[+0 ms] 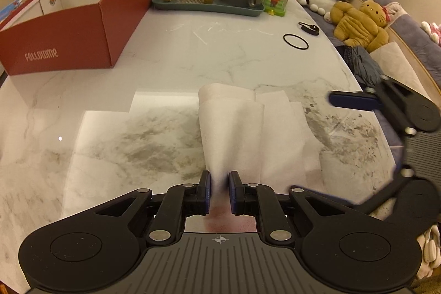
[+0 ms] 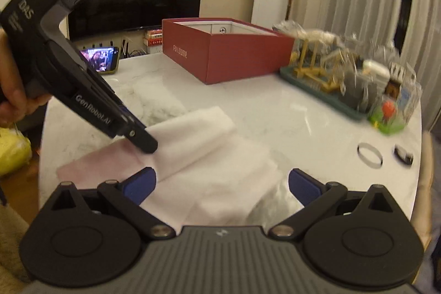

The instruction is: Fold shopping bag

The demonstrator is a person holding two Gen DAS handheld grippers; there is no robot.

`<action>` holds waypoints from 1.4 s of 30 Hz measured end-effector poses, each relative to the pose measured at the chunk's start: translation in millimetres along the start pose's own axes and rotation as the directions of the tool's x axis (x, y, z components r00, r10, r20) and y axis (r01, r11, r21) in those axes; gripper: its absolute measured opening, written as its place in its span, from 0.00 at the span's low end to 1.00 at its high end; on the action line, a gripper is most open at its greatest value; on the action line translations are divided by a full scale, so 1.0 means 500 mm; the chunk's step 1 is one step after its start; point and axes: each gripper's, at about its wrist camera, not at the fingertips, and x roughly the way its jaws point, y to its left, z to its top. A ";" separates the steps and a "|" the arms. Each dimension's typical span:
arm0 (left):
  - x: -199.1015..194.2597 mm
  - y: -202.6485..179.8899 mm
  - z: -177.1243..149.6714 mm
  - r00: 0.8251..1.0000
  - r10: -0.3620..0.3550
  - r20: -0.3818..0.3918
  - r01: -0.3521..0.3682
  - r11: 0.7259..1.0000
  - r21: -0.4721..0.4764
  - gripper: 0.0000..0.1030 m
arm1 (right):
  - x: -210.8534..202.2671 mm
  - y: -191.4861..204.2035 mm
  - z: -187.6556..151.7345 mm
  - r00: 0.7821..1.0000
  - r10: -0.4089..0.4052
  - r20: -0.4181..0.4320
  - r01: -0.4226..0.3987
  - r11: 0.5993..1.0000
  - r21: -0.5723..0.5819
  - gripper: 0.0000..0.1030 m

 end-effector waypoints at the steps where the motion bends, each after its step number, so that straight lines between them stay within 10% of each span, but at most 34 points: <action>1: -0.001 -0.003 0.002 1.000 0.000 0.002 0.000 1.000 0.007 0.12 | 0.018 0.006 0.005 1.000 -0.003 -0.021 0.003 1.000 -0.029 1.00; 17: -0.015 0.009 0.023 0.995 0.102 -0.002 -0.101 0.987 0.123 0.12 | 0.097 0.065 0.031 0.998 0.030 -0.050 -0.034 0.996 -0.078 1.00; 25: -0.016 0.015 0.024 0.996 0.087 0.002 -0.086 0.993 0.079 0.12 | 0.038 0.080 0.025 0.999 0.006 0.046 0.002 0.988 -0.156 1.00; 42: -0.028 -0.024 0.020 0.998 0.060 0.009 -0.061 0.991 0.120 0.12 | 0.074 0.038 0.002 0.999 0.020 -0.042 -0.025 0.993 -0.116 1.00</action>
